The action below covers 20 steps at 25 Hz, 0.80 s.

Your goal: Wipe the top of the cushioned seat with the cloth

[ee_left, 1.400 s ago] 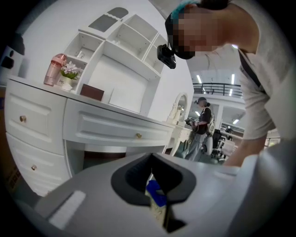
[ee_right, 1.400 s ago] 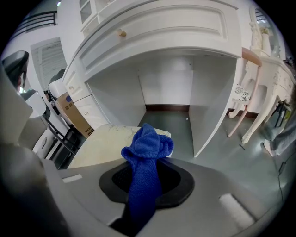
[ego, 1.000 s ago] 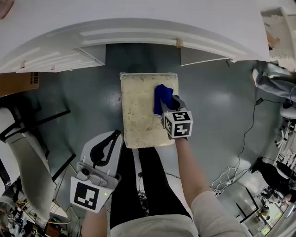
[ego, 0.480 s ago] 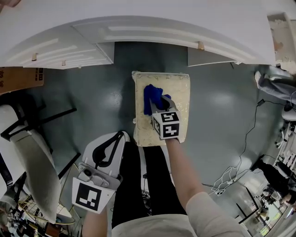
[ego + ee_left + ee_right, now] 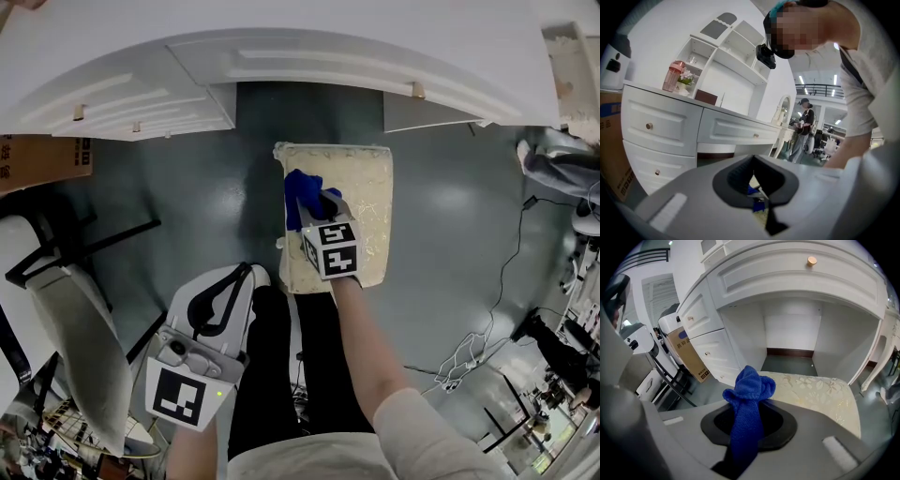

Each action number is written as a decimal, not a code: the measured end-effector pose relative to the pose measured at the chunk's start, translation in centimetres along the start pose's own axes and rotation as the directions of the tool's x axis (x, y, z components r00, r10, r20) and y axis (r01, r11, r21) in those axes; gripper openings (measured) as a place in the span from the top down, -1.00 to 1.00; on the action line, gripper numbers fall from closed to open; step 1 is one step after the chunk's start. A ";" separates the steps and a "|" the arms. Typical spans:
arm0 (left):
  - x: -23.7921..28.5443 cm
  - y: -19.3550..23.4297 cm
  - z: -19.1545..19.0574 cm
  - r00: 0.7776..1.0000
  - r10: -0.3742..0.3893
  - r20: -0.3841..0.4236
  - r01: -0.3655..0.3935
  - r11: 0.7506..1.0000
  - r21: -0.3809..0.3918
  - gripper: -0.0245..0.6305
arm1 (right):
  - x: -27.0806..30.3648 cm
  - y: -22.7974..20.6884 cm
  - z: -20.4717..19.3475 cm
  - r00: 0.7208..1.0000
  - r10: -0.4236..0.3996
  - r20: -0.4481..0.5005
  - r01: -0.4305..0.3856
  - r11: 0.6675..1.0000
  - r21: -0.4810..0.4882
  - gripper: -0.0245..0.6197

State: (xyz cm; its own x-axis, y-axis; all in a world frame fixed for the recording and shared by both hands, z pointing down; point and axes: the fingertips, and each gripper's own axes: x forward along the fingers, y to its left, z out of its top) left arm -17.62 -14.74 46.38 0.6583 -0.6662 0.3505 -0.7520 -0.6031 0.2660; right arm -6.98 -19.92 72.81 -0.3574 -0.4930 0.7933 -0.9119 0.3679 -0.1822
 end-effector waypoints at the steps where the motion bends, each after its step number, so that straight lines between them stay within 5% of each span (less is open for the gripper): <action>1: -0.1 -0.1 0.1 1.000 -0.005 0.003 0.005 1.000 0.003 0.93 | -0.1 0.0 -0.1 1.000 -0.003 0.000 0.003 1.000 0.002 0.70; 20: -1.6 -2.1 -0.9 0.998 -0.068 -0.016 0.069 0.997 0.026 0.93 | -3.2 0.8 -4.6 1.000 -0.021 -0.024 0.022 0.999 0.046 0.69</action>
State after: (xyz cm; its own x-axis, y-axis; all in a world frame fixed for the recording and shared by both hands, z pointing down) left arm -17.17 -12.02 46.07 0.7075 -0.6162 0.3459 -0.7038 -0.6585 0.2664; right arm -5.64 -14.39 72.78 -0.3334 -0.4819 0.8103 -0.9278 0.3202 -0.1914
